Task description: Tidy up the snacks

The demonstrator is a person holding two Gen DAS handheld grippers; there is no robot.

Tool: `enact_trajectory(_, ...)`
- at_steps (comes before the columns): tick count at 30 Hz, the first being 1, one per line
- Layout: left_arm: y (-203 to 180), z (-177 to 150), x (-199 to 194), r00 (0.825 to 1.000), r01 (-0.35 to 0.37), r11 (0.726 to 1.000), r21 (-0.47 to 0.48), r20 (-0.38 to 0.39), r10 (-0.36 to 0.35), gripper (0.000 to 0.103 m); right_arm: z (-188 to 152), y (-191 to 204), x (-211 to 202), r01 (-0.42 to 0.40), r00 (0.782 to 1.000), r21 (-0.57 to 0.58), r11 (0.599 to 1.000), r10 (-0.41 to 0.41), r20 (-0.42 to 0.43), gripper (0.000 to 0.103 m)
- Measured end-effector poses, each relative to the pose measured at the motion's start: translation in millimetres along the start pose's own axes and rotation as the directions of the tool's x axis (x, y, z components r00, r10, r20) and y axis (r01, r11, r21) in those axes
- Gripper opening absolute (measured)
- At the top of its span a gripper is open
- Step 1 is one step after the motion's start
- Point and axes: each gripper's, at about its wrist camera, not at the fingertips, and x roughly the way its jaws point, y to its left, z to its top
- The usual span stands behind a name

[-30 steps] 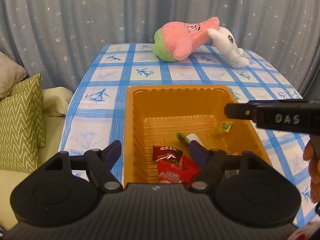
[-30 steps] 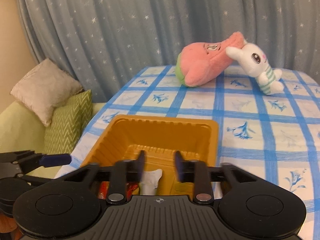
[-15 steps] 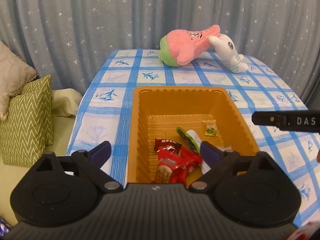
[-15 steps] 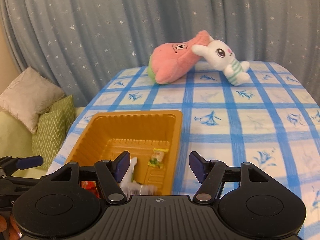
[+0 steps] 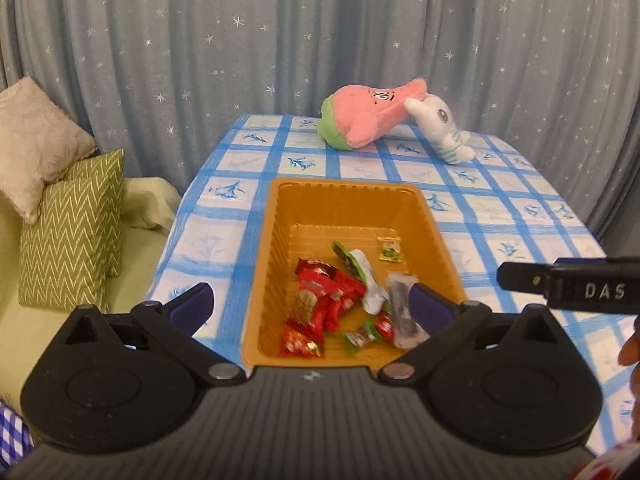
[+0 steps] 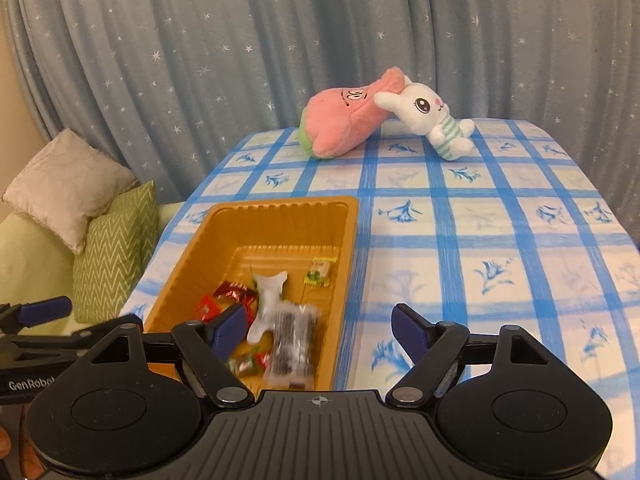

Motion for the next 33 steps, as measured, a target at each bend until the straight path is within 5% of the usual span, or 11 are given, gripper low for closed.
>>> enact_trajectory(14,-24,-25,-71,1.0,0.013,0.999,-0.031,-0.01,-0.013,0.103,-41,-5,-80,0.051,0.999,0.002,0.999,-0.051,-0.011,0.085)
enact_trajectory(33,-46,-37,-118,1.0,0.015,0.999,-0.03,-0.001,-0.015,0.103,-65,-13,-139,0.088,0.996,0.0,0.996,-0.088,-0.007,0.09)
